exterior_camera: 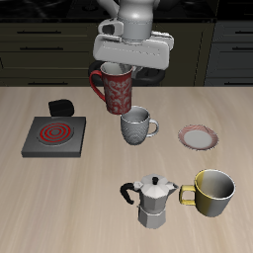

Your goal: Place the red mug on the plate

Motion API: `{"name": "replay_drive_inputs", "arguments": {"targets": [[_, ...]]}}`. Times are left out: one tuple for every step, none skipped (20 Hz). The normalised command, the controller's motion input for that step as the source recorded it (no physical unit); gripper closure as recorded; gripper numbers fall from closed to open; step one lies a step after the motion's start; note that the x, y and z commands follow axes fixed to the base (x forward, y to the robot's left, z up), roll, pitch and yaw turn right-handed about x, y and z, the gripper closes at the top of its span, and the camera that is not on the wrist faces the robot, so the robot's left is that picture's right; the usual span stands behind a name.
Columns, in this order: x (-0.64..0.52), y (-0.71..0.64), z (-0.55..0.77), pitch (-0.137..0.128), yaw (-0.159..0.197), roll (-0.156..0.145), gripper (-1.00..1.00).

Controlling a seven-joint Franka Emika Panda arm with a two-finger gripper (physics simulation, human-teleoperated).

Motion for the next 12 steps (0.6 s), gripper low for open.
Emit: {"name": "replay_drive_inputs", "arguments": {"targets": [[-0.21, 0.22, 0.03, -0.045, 0.052, -0.046, 1.00], [-0.19, 0.31, 0.00, -0.008, -0.009, 0.004, 1.00], [-0.36, 0.56, 0.02, -0.043, 0.059, -0.003, 1.00], [-0.20, 0.33, -0.01, -0.013, -0.018, 0.013, 1.00], [-0.15, 0.24, 0.05, -0.042, 0.034, 0.012, 1.00], [-0.17, 0.26, -0.02, -0.035, 0.089, 0.002, 1.00], [-0.28, 0.50, 0.06, -0.042, 0.038, 0.045, 1.00], [-0.17, 0.26, 0.08, -0.043, 0.037, 0.015, 1.00], [-0.15, 0.26, 0.08, -0.047, 0.029, 0.016, 1.00], [-0.30, 0.65, 0.06, -0.073, 0.027, -0.075, 1.00], [-0.03, 0.34, -0.06, -0.013, 0.039, 0.060, 1.00], [-0.03, 0.23, -0.12, 0.042, -0.031, 0.041, 1.00]]}}
